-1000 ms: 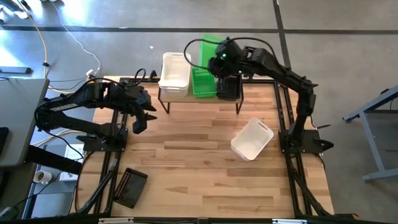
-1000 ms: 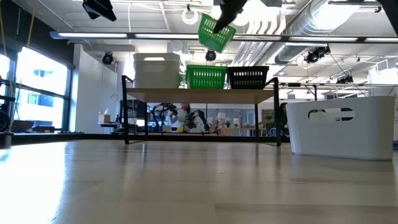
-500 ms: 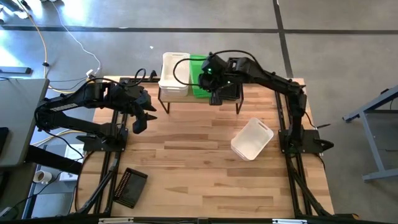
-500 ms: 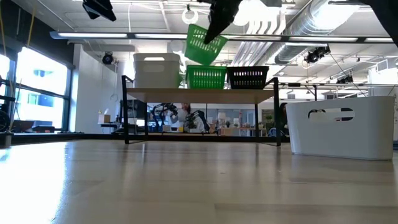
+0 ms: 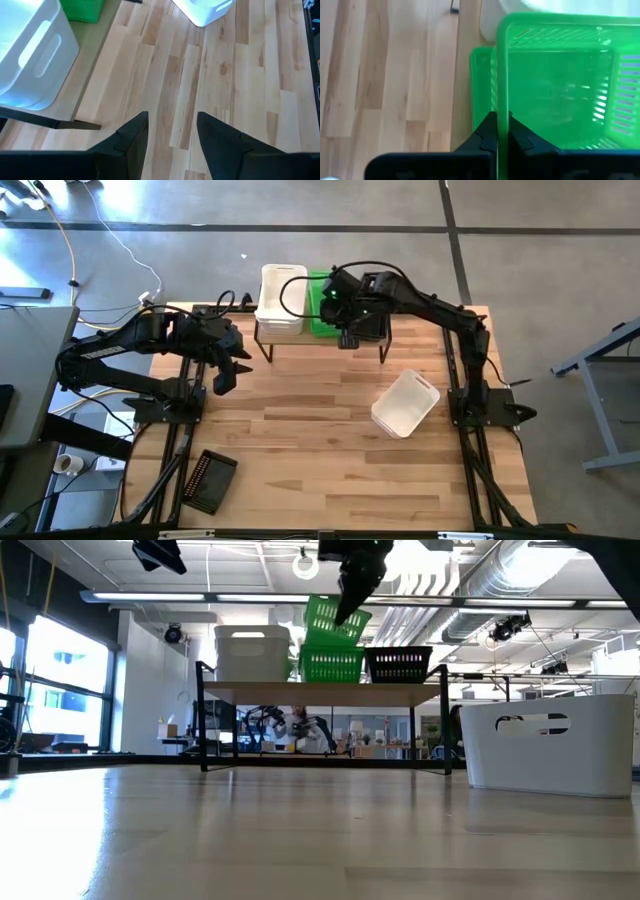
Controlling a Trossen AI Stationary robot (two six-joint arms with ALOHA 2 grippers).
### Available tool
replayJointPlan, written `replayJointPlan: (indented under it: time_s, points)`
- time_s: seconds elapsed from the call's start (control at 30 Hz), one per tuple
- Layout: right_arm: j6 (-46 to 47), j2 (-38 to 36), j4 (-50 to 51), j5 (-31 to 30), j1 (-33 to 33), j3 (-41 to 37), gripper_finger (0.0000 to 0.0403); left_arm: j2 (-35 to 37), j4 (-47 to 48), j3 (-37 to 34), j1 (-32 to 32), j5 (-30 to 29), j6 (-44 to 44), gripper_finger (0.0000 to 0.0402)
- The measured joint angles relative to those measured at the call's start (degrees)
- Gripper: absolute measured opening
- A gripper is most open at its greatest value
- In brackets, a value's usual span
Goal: Stack baskets on shelf by color
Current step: Stack the green bin on top of the green bin
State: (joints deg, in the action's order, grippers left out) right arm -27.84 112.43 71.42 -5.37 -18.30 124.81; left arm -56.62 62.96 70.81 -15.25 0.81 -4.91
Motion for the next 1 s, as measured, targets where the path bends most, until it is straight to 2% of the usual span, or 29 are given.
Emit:
replayJointPlan:
  time_s: [0.27,0.77,1.0]
  points:
    - [0.10,2.66,2.03,-0.39,-0.10,-0.04,0.0000,0.00,0.02,0.00,0.02,0.01,0.00,0.0158]
    - [1.26,2.91,1.42,-1.14,-0.14,-0.04,0.0001,0.00,0.02,0.00,0.02,-0.01,0.13,0.0158]
    - [0.86,2.92,1.29,-5.39,-0.16,-0.04,0.0036,0.00,0.02,0.00,0.02,-0.01,0.11,0.0158]
